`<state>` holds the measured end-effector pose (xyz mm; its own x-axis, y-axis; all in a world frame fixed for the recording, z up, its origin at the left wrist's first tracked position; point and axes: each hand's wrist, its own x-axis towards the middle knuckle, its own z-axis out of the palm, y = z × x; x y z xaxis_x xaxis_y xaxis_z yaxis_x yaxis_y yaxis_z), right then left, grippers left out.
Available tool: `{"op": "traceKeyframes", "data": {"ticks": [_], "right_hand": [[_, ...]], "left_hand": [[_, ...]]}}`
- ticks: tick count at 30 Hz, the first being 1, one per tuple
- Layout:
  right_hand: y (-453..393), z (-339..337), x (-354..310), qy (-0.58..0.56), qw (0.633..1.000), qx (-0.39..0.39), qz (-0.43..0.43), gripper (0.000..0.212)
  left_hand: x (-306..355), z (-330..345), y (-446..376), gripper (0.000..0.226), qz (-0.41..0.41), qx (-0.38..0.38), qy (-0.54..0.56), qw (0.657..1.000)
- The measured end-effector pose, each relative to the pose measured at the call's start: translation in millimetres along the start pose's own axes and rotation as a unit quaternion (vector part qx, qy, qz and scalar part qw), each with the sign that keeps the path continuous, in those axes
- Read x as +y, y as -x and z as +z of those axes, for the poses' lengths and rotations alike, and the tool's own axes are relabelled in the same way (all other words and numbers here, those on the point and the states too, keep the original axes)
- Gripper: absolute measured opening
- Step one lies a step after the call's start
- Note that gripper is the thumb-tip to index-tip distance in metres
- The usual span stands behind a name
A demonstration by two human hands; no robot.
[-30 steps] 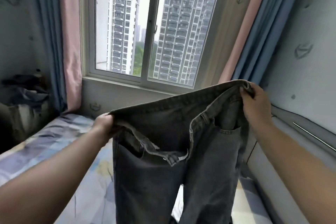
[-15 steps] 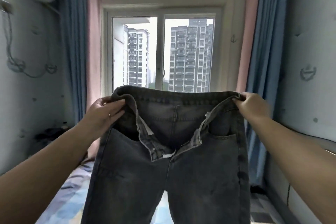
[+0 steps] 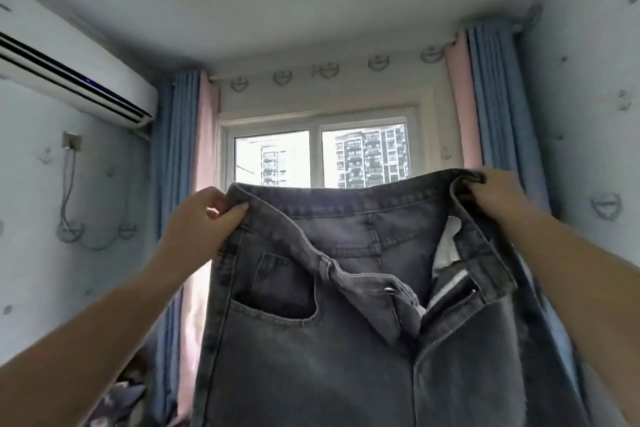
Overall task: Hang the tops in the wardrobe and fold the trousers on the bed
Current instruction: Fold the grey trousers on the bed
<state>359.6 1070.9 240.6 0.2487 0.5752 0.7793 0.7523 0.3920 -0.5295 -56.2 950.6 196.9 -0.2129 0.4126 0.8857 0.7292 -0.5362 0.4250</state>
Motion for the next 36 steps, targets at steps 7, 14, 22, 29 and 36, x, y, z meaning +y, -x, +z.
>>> {"op": "traceKeyframes", "data": {"ticks": [7, 14, 22, 29, 36], "right_hand": [[65.5, 151.3, -46.6, -0.168, 0.969, -0.182, 0.008, 0.016], [255.2, 346.2, -46.7, -0.107, 0.913, -0.391, 0.039, 0.02], [442.9, 538.3, -103.2, -0.065, 0.855, -0.512, 0.054, 0.028], [589.9, 742.4, -198.6, 0.014, 0.801, -0.596, 0.052, 0.032], [719.7, 939.2, -296.8, 0.011, 0.768, -0.638, 0.055, 0.033]], "left_hand": [[-113.9, -51.9, 109.7, 0.007, -0.197, 0.007, 0.038, 0.98], [-258.8, -117.9, 306.1, 0.012, -0.416, 0.047, -0.02, 0.908], [-428.5, -211.9, 432.8, 0.019, -0.55, 0.053, -0.166, 0.817], [-625.9, -299.2, 491.1, 0.022, -0.671, 0.025, -0.222, 0.707], [-813.1, -396.0, 533.9, 0.027, -0.742, 0.009, -0.197, 0.641]]}}
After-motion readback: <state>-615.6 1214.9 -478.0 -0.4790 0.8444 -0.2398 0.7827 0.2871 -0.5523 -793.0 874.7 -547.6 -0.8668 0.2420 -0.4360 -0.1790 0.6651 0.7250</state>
